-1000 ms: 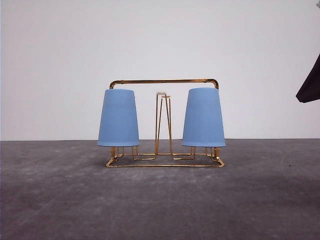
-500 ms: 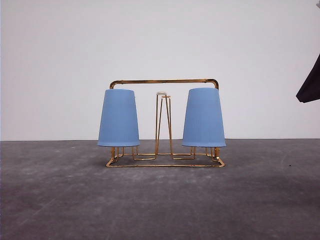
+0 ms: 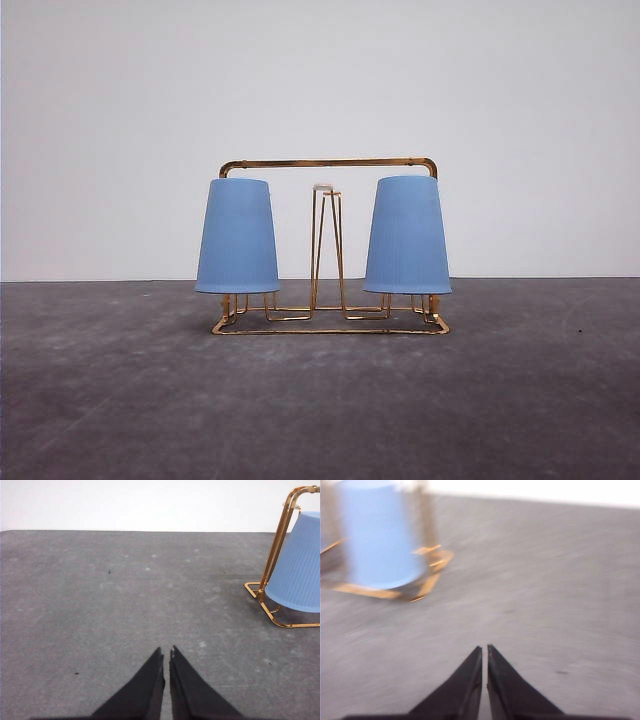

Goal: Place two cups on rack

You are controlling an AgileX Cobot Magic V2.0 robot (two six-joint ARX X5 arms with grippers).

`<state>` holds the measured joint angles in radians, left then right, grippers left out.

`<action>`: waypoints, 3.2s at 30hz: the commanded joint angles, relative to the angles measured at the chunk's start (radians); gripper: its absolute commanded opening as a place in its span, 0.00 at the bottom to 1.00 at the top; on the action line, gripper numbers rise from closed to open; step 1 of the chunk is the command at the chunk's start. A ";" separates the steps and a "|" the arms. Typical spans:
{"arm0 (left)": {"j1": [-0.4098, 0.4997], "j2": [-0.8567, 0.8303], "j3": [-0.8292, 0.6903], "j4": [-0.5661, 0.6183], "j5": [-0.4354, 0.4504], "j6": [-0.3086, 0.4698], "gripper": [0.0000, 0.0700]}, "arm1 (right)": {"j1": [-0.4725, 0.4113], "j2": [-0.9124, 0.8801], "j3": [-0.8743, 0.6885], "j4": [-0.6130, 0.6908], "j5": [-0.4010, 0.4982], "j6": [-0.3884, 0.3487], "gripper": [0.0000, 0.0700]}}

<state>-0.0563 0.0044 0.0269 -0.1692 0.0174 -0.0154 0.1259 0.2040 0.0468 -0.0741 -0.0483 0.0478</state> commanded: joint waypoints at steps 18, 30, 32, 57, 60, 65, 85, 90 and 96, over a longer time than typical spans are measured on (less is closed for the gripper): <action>0.000 0.000 -0.014 0.010 -0.003 0.003 0.00 | -0.155 -0.200 -0.035 -0.076 0.003 0.030 0.02; 0.000 0.000 -0.014 0.010 -0.003 0.003 0.00 | -0.155 -0.200 -0.035 -0.076 0.004 0.030 0.02; 0.000 0.000 -0.014 0.010 -0.003 0.003 0.00 | -0.155 -0.200 -0.035 -0.076 0.004 0.030 0.02; 0.000 0.000 -0.014 0.010 -0.003 0.003 0.00 | -0.155 -0.200 -0.035 -0.076 0.004 0.030 0.02; 0.000 0.000 -0.014 0.010 -0.003 0.003 0.00 | -0.155 -0.200 -0.035 -0.076 0.004 0.030 0.02; 0.000 0.000 -0.014 0.010 -0.003 0.003 0.00 | -0.155 -0.200 -0.035 -0.076 0.004 0.030 0.02; 0.000 0.000 -0.014 0.010 -0.003 0.003 0.00 | -0.155 -0.200 -0.035 -0.076 0.004 0.030 0.02; 0.000 0.000 -0.014 0.010 -0.003 0.003 0.00 | -0.155 -0.200 -0.035 -0.076 0.004 0.030 0.02; 0.000 0.000 -0.014 0.010 -0.003 0.003 0.00 | -0.155 -0.200 -0.035 -0.076 0.004 0.030 0.02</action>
<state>-0.0563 0.0048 0.0269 -0.1687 0.0170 -0.0154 -0.0273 0.0025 0.0139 -0.1596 -0.0483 0.0677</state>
